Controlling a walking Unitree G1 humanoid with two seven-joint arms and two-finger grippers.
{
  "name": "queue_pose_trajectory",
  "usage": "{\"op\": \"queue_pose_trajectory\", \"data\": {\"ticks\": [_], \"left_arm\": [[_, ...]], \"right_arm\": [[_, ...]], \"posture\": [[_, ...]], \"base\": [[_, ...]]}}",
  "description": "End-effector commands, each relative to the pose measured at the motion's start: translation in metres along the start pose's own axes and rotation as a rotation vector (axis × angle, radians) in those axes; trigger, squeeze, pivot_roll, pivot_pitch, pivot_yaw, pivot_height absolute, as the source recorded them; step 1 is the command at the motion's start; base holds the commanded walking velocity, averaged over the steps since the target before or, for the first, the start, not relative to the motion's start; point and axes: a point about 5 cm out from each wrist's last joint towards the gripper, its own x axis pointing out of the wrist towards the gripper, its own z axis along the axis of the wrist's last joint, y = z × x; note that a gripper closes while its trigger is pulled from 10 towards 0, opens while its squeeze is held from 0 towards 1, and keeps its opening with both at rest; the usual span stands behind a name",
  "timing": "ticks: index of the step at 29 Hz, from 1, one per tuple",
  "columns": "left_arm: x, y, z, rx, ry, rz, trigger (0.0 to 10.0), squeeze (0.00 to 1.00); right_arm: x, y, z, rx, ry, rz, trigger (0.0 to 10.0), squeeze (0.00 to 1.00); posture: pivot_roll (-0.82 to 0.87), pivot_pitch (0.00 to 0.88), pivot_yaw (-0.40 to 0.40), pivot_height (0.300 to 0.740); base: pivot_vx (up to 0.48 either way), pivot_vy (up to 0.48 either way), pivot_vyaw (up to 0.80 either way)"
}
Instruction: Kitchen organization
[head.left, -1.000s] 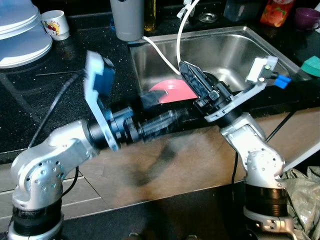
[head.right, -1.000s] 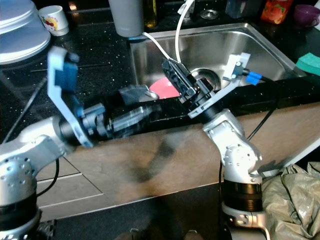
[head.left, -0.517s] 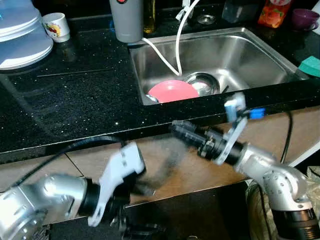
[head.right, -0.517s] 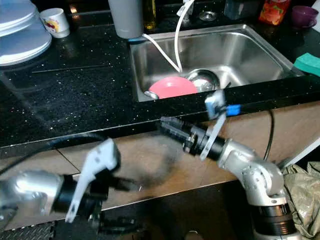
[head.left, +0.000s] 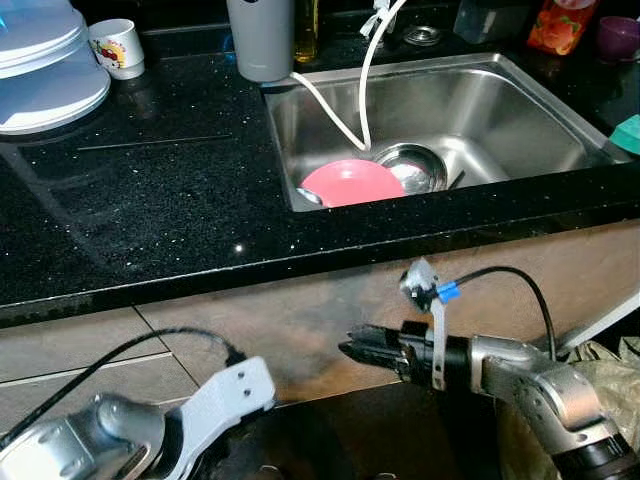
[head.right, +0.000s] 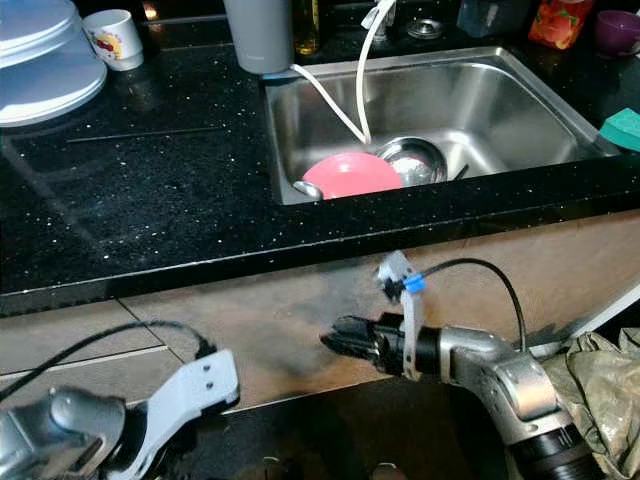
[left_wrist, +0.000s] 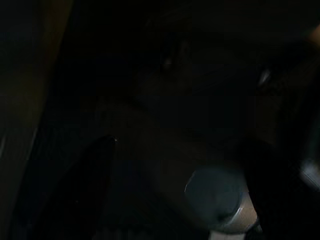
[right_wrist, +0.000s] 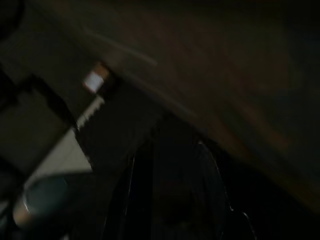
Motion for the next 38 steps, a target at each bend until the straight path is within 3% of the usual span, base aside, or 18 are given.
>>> {"op": "queue_pose_trajectory", "data": {"ticks": [1,2,4,6,7,10,13,17,18,23,24,31,33,38], "left_arm": [[0.003,0.001,-0.011,-0.015,0.054,0.031,10.0,0.00],[0.003,0.001,-0.011,-0.015,0.054,0.031,10.0,0.00],[0.013,0.009,-0.027,-0.016,0.114,0.141,10.0,0.00],[0.017,0.012,-0.029,-0.024,0.101,0.172,10.0,0.00],[0.029,0.016,-0.031,-0.088,0.053,0.233,10.0,0.00],[0.036,0.020,-0.032,-0.126,0.021,0.285,10.0,0.00],[0.054,0.029,-0.042,-0.321,-0.060,0.408,10.0,0.00],[0.063,0.034,-0.055,-0.343,-0.033,0.485,10.0,0.00],[0.070,0.037,-0.068,-0.344,0.000,0.530,10.0,0.00],[0.088,0.033,-0.088,-0.424,0.036,0.535,10.0,0.00],[0.095,0.031,-0.094,-0.485,0.036,0.546,10.0,0.00],[0.111,0.034,-0.104,-0.543,0.017,0.606,10.0,0.00],[0.114,0.040,-0.113,-0.636,-0.018,0.658,10.0,0.00],[0.120,0.045,-0.117,-0.703,-0.118,0.724,10.0,0.00]], "right_arm": [[0.001,0.000,-0.009,-0.001,0.039,0.004,10.0,0.00],[0.001,0.000,-0.009,-0.001,0.039,0.004,10.0,0.00],[0.000,-0.005,-0.028,0.010,0.117,-0.032,10.0,0.00],[0.001,-0.007,-0.034,0.012,0.145,-0.045,10.0,0.00],[0.003,-0.009,-0.049,0.007,0.221,-0.083,10.0,0.00],[0.005,-0.013,-0.059,-0.004,0.271,-0.128,10.0,0.00],[0.014,-0.027,-0.079,0.047,0.315,-0.304,10.0,0.00],[0.020,-0.031,-0.092,0.053,0.365,-0.387,10.0,0.00],[0.024,-0.033,-0.103,0.062,0.403,-0.441,10.0,0.00],[0.037,-0.031,-0.123,0.164,0.394,-0.535,10.0,0.00],[0.042,-0.029,-0.135,0.186,0.400,-0.556,10.0,0.00],[0.045,-0.026,-0.163,0.308,0.330,-0.721,10.0,0.00],[0.044,-0.027,-0.170,0.383,0.287,-0.809,10.0,0.00],[0.049,-0.026,-0.168,0.347,0.257,-0.832,10.0,0.00]], "posture": [[0.04,0.138,-0.006,0.740],[0.04,0.138,-0.006,0.740],[0.04,0.138,-0.004,0.740],[0.04,0.138,-0.005,0.740],[0.04,0.138,-0.005,0.740],[0.04,0.136,-0.008,0.740],[0.04,0.138,-0.007,0.740],[0.03,0.142,-0.007,0.740],[0.03,0.142,-0.005,0.740],[0.03,0.141,-0.009,0.740],[0.03,0.140,-0.009,0.740],[0.04,0.140,-0.004,0.740],[0.04,0.141,0.005,0.740],[0.03,0.138,0.005,0.740]], "base": [[0.000,0.000,0.00],[0.000,0.000,0.00],[0.000,0.000,0.00],[0.000,0.000,0.00],[0.000,0.000,0.00],[0.000,0.000,0.00],[0.000,0.000,0.00],[0.000,0.000,0.00],[0.000,0.000,0.00],[0.000,0.000,0.00],[0.000,0.000,0.00],[0.000,0.000,0.00],[0.000,0.000,0.00],[0.000,0.000,0.00]]}}
